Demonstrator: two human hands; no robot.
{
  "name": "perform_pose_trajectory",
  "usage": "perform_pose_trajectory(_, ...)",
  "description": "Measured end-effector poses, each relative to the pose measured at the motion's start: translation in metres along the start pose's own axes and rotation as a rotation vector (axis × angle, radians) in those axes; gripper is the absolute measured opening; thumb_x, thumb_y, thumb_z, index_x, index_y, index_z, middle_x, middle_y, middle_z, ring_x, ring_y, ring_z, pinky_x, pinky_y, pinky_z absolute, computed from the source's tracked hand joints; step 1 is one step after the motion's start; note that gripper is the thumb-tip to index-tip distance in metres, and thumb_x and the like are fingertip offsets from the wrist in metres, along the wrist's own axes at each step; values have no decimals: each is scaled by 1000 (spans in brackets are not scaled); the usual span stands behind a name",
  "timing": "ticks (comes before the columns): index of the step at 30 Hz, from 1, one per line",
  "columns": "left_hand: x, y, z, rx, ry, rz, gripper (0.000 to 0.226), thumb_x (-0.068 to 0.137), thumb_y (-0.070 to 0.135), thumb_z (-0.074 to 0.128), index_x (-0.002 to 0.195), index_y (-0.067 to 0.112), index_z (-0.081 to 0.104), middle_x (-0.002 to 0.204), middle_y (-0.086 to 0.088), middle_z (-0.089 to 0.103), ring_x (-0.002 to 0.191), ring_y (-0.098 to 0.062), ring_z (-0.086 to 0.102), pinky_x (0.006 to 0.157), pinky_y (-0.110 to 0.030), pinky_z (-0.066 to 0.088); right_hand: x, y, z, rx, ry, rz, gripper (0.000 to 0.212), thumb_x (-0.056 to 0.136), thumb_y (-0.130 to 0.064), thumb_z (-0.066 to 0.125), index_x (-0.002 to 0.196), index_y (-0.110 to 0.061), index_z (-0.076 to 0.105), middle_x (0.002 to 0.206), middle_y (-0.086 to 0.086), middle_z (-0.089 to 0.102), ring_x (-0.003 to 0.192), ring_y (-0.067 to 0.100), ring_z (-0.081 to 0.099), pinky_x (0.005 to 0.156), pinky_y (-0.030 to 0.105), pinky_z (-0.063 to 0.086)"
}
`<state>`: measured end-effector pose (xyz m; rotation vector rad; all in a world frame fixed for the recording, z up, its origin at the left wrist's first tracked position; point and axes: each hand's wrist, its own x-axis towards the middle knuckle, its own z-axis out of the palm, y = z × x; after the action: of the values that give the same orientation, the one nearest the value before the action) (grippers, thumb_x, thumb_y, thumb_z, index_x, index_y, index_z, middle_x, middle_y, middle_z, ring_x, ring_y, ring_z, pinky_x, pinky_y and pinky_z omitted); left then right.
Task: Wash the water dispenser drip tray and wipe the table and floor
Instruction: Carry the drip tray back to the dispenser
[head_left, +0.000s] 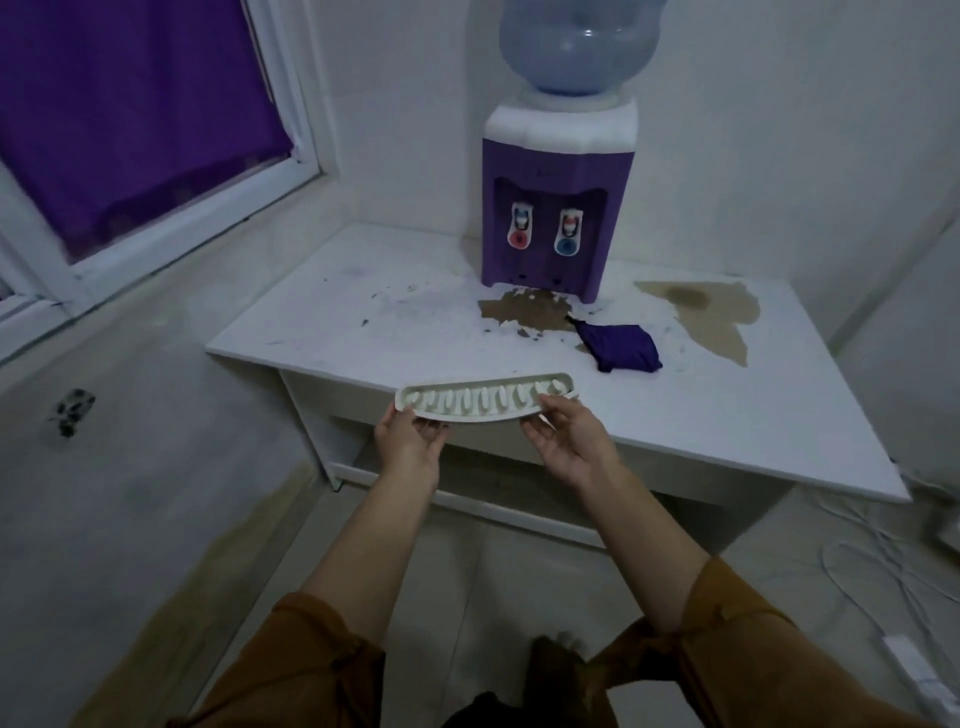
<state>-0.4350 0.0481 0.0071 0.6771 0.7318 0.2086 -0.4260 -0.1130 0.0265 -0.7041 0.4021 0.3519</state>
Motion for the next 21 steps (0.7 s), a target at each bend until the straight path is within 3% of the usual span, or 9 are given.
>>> perform_pose_trajectory(2, 24, -8, 32, -19, 4, -15, 40, 100, 6, 38, 139, 10, 40, 129, -20, 54, 110, -30, 55, 93, -40, 44, 34, -27, 7, -44, 12, -8, 14, 91, 3, 48, 96, -10, 50, 93, 11, 59, 87, 22, 58, 97, 37, 46)
perform_pose_trajectory(5, 57, -16, 80, -26, -8, -41, 41, 101, 8, 37, 142, 15, 37, 138, -18, 48, 122, -31, 50, 100, -41, 40, 80, -68, 16, -101, 19, -14, 29, 91, 5, 43, 115, -10, 48, 93, 11, 58, 92, 25, 57, 97, 40, 45)
perform_pose_trajectory(8, 83, -18, 124, 1, -76, -30, 43, 101, 15, 36, 143, 24, 34, 144, -13, 43, 127, -30, 45, 105, -44, 34, 119, -105, 23, -67, -22, -32, 52, 87, 16, 35, 133, -6, 43, 110, 17, 57, 109, 33, 56, 97, 43, 46)
perform_pose_trajectory(12, 113, -15, 161, -47, -105, -114, 47, 104, 29, 26, 150, 32, 15, 154, -9, 28, 143, -32, 23, 113, -51, 19, 162, -132, 31, -14, -96, -93, 64, 84, 23, 33, 141, -6, 38, 133, 22, 51, 120, 37, 52, 105, 46, 41)
perform_pose_trajectory(14, 130, -11, 171, -128, -73, -140, 48, 104, 32, 20, 151, 29, 9, 154, -9, 28, 144, -32, 19, 115, -51, 15, 180, -137, 34, -12, -127, -111, 66, 83, 23, 32, 141, -6, 36, 139, 24, 46, 130, 40, 44, 105, 47, 41)
perform_pose_trajectory(17, 151, -7, 182, -175, -48, -148, 50, 104, 38, 16, 152, 25, 9, 154, -8, 29, 145, -32, 18, 116, -50, 13, 204, -141, 42, -27, -150, -109, 63, 83, 24, 32, 139, -3, 37, 138, 24, 47, 128, 38, 46, 100, 45, 47)
perform_pose_trajectory(21, 183, 2, 198, -148, -124, -162, 49, 103, 43, 17, 148, 28, 26, 149, -8, 37, 139, -30, 32, 113, -53, 18, 238, -140, 56, -146, -117, -47, 57, 82, 25, 29, 126, -6, 47, 123, 19, 55, 120, 33, 52, 103, 43, 45)
